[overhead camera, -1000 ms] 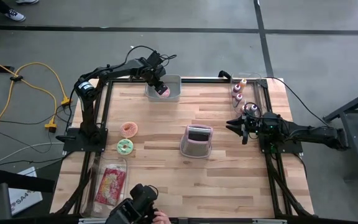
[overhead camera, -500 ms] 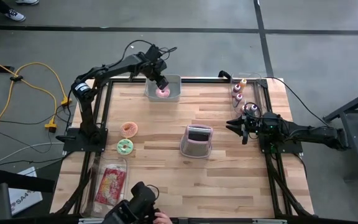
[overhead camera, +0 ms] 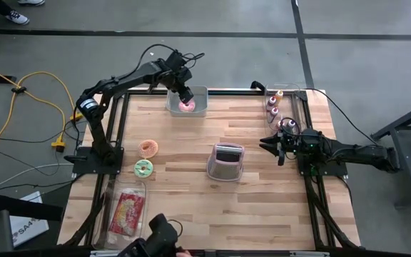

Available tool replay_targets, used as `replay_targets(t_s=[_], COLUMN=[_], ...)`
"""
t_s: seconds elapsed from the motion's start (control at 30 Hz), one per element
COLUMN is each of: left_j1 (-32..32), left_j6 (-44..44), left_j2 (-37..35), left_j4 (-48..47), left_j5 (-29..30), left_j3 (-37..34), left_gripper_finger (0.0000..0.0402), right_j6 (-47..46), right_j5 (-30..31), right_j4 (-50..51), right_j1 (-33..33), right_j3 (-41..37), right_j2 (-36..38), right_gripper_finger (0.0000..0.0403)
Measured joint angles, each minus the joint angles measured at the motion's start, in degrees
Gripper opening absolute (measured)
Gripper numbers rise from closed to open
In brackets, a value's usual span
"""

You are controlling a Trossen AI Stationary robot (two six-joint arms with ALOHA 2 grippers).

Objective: Pick & Place Food Item
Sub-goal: Put the orange donut into the gray bin

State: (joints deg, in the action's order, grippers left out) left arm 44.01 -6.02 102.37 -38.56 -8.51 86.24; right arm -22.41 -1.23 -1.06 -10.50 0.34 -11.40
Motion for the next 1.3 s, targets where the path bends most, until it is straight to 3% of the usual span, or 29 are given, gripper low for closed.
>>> replay_targets(t_s=[0.37, 0.67, 0.93, 1.3], left_j1=[-2.34, -6.59, -11.68, -16.29], left_j6=[-1.31, -10.59, -9.86, -4.28], left_j2=[0.0, -0.52, -2.18, -5.41], left_j4=[-3.78, -12.72, -20.69, -23.44], left_j5=[-2.38, -2.05, -3.12, -4.58], left_j3=[0.0, -0.02, -0.07, -0.07], left_gripper_finger=[0.0184, 0.0184, 0.0184, 0.0184], right_j6=[0.0, -0.02, -0.02, -0.02], right_j5=[0.0, 0.0, 0.0, 0.0], right_j4=[0.0, 0.0, 0.0, 0.0], right_j1=[0.0, 0.0, 0.0, -0.02], right_j3=[0.0, 0.0, 0.0, -0.02], right_j2=[0.0, 0.0, 0.0, 0.0], right_gripper_finger=[0.0114, 0.0114, 0.0114, 0.0114])
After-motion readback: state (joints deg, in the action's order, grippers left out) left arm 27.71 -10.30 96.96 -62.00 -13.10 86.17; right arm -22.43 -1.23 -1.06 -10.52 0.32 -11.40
